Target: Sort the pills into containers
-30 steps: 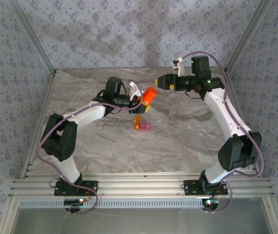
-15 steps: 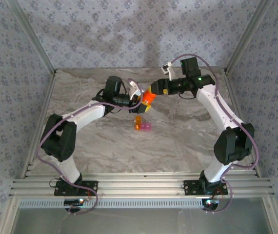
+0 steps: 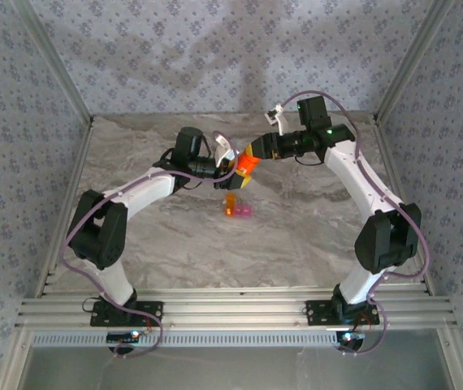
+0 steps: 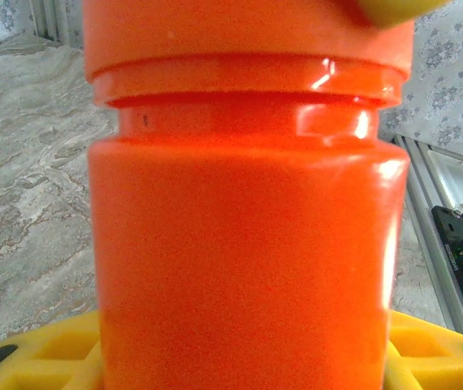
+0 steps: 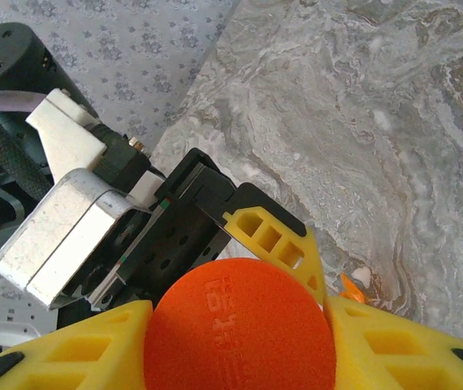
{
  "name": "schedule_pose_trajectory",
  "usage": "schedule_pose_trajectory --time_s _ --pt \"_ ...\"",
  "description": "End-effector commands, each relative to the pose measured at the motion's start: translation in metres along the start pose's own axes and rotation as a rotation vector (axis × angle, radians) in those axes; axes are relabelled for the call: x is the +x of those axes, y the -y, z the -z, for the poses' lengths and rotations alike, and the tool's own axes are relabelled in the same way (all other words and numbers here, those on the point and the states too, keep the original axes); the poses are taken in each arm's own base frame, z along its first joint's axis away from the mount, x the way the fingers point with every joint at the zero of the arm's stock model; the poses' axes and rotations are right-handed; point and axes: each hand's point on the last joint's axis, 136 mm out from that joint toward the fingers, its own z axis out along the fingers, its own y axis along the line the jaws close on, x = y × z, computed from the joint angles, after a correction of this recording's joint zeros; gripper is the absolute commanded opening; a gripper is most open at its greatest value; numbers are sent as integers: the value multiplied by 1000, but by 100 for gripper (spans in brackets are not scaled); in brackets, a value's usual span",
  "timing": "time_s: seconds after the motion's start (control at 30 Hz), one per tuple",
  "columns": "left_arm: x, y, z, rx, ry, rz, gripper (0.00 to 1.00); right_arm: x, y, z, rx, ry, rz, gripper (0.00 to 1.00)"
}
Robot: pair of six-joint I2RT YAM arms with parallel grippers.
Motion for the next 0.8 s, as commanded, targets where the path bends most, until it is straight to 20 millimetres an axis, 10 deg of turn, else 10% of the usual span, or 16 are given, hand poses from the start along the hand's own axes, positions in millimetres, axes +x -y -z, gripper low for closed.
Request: schedule_pose_trajectory --time_s 0.0,0.5,0.77 --pt "-39 15 9 24 70 -113 0 1 7 -8 41 2 -68 45" --pt "-37 11 7 18 58 -110 0 19 27 -29 237 94 -289 44" --pt "-34 10 6 21 55 -106 0 -3 9 -10 167 133 -217 62"
